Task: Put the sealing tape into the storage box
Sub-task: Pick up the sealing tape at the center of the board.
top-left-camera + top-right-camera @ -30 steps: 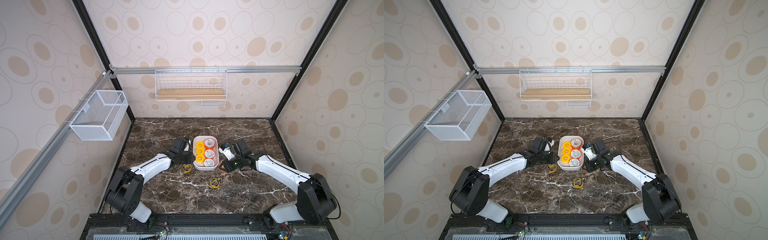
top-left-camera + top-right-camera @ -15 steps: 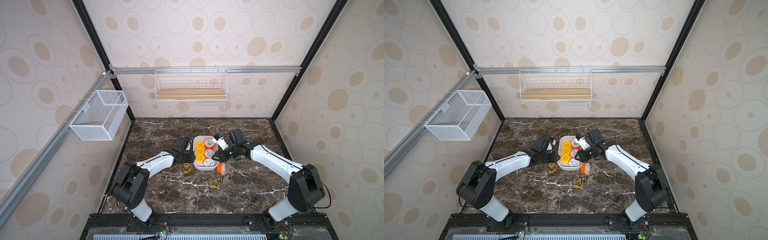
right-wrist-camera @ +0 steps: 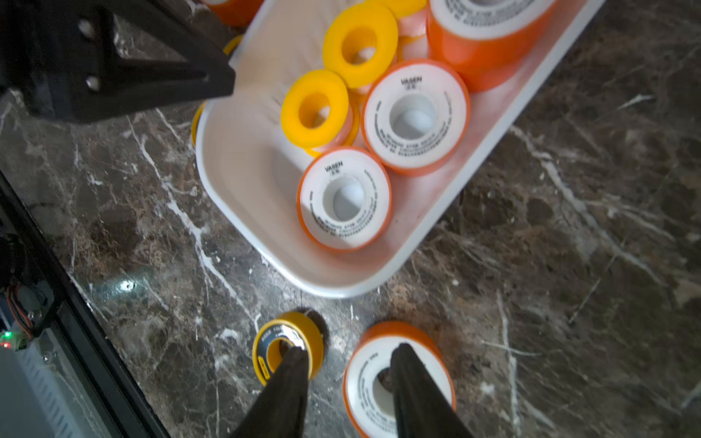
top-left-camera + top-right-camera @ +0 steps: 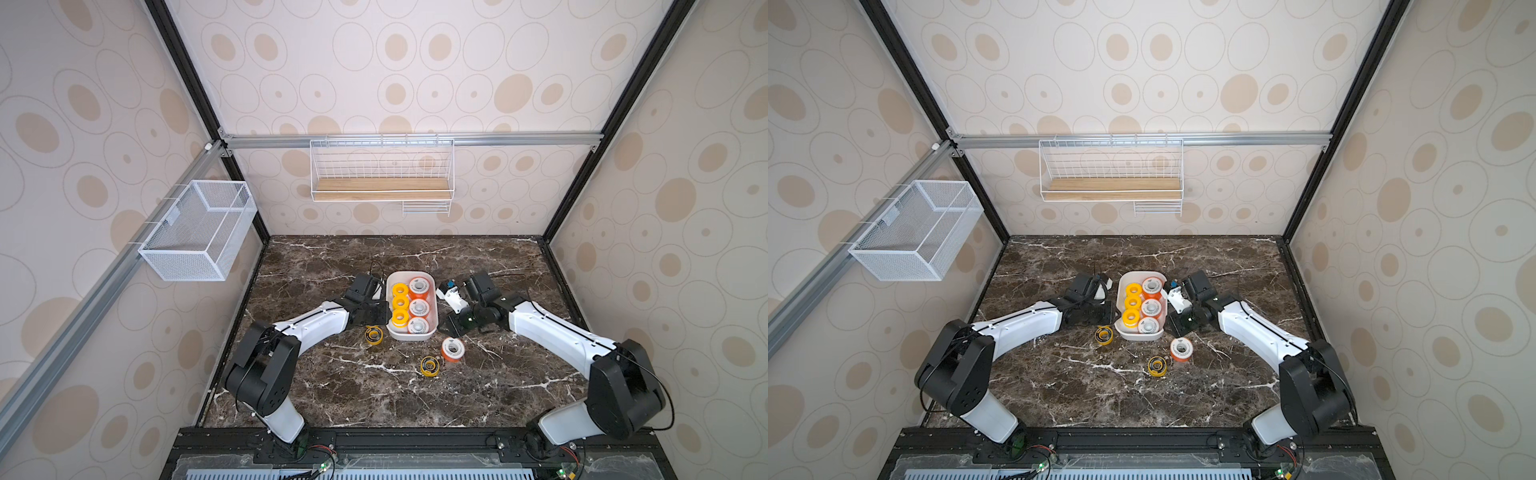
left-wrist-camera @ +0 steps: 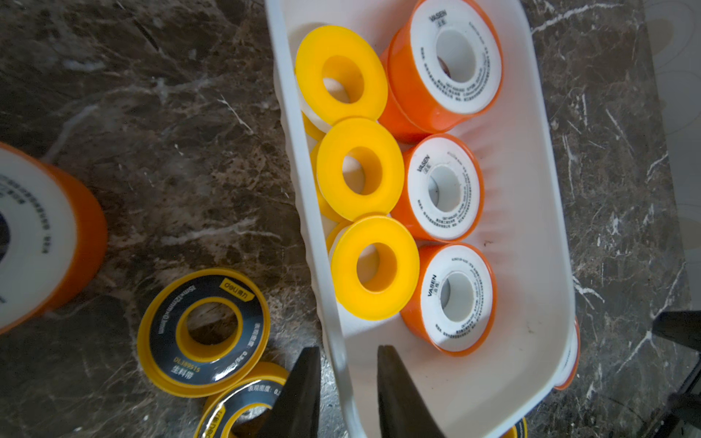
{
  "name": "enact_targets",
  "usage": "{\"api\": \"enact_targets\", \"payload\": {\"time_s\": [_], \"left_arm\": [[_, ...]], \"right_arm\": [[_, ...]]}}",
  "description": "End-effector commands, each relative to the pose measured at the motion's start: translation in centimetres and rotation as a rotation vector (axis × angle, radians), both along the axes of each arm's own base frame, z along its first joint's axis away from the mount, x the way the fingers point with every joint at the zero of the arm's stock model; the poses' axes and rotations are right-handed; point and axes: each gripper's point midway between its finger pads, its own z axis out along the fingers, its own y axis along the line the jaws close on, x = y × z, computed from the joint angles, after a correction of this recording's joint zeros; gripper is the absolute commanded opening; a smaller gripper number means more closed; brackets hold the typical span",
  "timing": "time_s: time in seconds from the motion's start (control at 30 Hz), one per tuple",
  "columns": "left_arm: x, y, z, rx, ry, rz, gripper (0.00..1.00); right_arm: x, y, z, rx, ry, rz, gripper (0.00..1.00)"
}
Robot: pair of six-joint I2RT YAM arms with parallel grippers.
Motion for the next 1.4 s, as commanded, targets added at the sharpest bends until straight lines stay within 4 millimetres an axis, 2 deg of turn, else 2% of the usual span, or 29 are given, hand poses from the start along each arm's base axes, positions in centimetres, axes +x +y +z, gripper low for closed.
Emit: {"api": "enact_targets", "payload": {"time_s": [0.0,0.07,0.2,0.37,0.63,0.97,1.37], "left_arm": [[0.5,0.2,2.0,0.012,-0.042,-0.010,0.35],[0.4,0.7,2.3,0.030,-0.050,-0.003,0.37],[-0.1,1.8,3.0,0.063,-0.062,0.018,0.38],[-0.4,2.5,3.8,0.077,-0.085,0.031,0.40],[-0.6,2.7,3.8,0.081,-0.076,0.032,0.40],[-0.7,2.8,3.7,0.087,-0.068,0.030,0.40],[-0.7,2.9,3.6,0.095,-0.064,0.033,0.40]], "right_arm": [[-1.7,-1.7,-1.5,-0.053,0.020,0.007,0.44],[-2.5,-2.0,-2.5,-0.059,0.044,0.014,0.46],[-3.0,-2.4,-4.0,-0.086,0.076,0.010,0.47],[-3.2,-2.3,-5.2,-0.109,0.092,0.018,0.51],[-3.5,-2.0,-6.4,-0.163,0.103,0.042,0.52],[-3.3,-2.4,-8.1,-0.273,0.098,0.052,0.51],[-3.2,-3.0,-9.8,-0.398,0.109,0.026,0.42]]}}
